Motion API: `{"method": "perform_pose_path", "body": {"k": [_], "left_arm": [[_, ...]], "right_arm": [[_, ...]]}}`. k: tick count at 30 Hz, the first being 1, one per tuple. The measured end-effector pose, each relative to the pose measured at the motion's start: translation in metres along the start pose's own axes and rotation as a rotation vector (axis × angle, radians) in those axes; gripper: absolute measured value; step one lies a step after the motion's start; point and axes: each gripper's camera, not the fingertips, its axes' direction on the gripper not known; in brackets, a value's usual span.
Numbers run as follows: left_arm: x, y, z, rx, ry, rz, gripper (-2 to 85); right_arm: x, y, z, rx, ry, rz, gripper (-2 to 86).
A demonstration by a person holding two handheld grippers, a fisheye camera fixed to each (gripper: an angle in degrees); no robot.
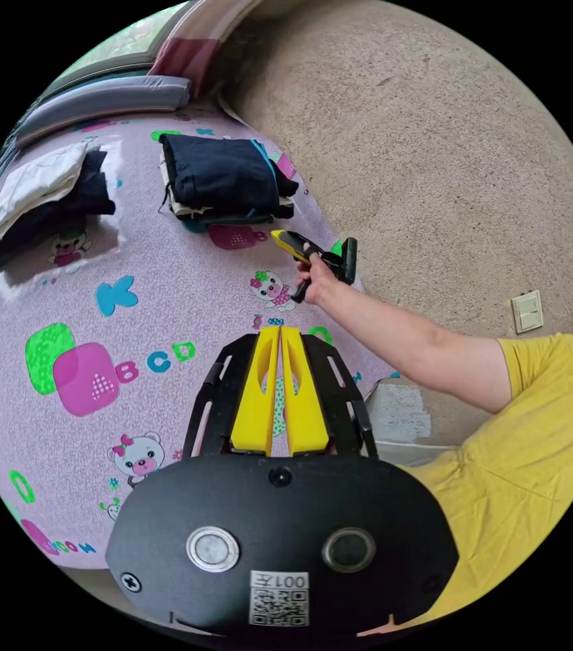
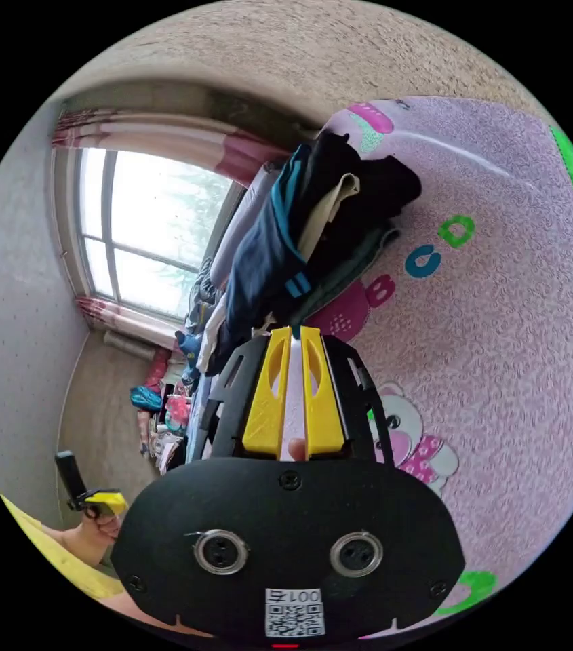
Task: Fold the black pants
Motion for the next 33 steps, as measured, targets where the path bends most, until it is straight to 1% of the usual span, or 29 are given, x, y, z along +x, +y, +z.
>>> {"method": "perform_pose_path", "body": {"k": [2,6,10,12,14,16,20,22,24,27,29,30,33], "left_arm": [[0.000,0.013,-0.008,0.003,-0.020,-0.037,-1.2],[-0.007,0.027,-0.017,-0.003,-0.057,-0.099,-1.2],[-0.021,0.042,-0.014,-0.015,-0.059,-0.184,-1.2],[-0.025,0.048,-0.012,-0.021,-0.058,-0.218,-1.2],[-0.027,0.054,-0.012,-0.013,-0.040,-0.241,-1.2],[-0.027,0.057,-0.015,0.000,-0.036,-0.250,-1.2],[-0.029,0.066,-0.026,0.039,-0.021,-0.253,-1.2],[-0.031,0.068,-0.030,0.055,-0.022,-0.241,-1.2],[-0.033,0.068,-0.031,0.067,-0.018,-0.226,-1.2],[-0.032,0.062,-0.035,0.114,0.024,-0.171,-1.1],[-0.023,0.064,-0.043,0.154,0.053,-0.102,-1.1],[-0.021,0.066,-0.046,0.161,0.056,-0.084,-1.2],[-0.014,0.088,-0.063,0.181,0.046,-0.032,-1.1]], "right_arm": [[0.005,-0.020,0.013,-0.010,0.005,-0.039,5.4],[-0.007,-0.062,0.047,-0.127,0.046,-0.227,7.5],[-0.024,-0.086,0.070,-0.193,0.113,-0.330,5.9],[-0.032,-0.093,0.078,-0.240,0.154,-0.364,3.0],[-0.037,-0.093,0.074,-0.270,0.140,-0.387,2.0],[-0.043,-0.087,0.062,-0.275,0.101,-0.411,1.5],[-0.072,-0.063,0.009,-0.238,-0.103,-0.475,1.0],[-0.099,-0.048,-0.016,-0.240,-0.164,-0.558,0.9],[-0.148,-0.017,-0.043,-0.298,-0.220,-0.723,0.9],[-0.198,0.028,-0.076,-0.357,-0.319,-0.831,0.9],[-0.214,0.050,-0.093,-0.369,-0.374,-0.832,0.9],[-0.218,0.059,-0.102,-0.368,-0.413,-0.796,0.9],[-0.222,0.072,-0.116,-0.364,-0.448,-0.689,0.8]]}}
